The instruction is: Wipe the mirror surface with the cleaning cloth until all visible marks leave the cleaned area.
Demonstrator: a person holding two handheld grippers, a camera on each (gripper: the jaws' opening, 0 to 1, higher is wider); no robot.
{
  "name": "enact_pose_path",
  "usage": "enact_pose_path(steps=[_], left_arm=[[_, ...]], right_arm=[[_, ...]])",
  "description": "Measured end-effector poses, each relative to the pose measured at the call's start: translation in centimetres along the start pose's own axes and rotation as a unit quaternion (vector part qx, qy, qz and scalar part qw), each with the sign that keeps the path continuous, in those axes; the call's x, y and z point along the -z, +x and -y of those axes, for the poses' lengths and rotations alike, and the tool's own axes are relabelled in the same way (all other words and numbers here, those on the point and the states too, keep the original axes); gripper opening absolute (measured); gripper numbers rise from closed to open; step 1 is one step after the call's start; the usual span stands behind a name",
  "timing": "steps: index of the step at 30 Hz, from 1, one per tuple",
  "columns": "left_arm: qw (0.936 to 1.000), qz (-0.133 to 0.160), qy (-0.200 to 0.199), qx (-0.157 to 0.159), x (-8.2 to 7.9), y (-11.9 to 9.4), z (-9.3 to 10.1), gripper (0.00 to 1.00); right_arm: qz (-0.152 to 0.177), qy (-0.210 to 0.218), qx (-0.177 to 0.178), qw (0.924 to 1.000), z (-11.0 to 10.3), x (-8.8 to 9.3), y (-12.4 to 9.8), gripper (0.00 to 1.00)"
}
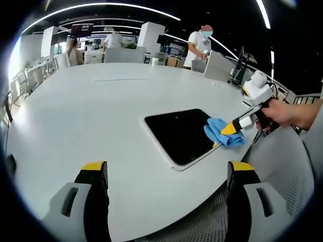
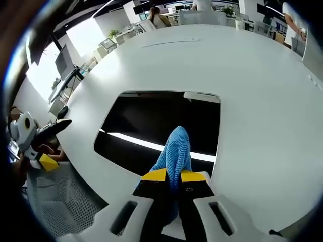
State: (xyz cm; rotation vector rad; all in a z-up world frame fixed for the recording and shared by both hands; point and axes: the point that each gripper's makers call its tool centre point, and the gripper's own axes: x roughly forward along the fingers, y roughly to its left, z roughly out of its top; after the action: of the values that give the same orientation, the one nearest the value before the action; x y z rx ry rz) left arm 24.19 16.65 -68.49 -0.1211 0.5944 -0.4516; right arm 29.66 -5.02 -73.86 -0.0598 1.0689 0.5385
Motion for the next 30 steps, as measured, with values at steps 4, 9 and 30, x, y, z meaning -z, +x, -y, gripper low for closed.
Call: enact_pose_path(steps=[4,9,30], left_arm=[[1.0,-0.001,-0.001,-0.001,0.0,0.0,0.0,0.97],[1.0,-0.003,-0.001,0.0,0.1,0.0,0.0,0.97],[1.0,-0.008,-0.001,0.003,0.3,0.1,0.1,0.97]], right_arm=[[0.0,0.004,0.001,1.0,0.5,0.1,-0.2,0.02],[0.002,0.008,0.002,1.0,1.3,0.2,-0.5,0.02],[0.001,0.012,0.004,0.9999,2.7,0.4,-1.0,0.02]])
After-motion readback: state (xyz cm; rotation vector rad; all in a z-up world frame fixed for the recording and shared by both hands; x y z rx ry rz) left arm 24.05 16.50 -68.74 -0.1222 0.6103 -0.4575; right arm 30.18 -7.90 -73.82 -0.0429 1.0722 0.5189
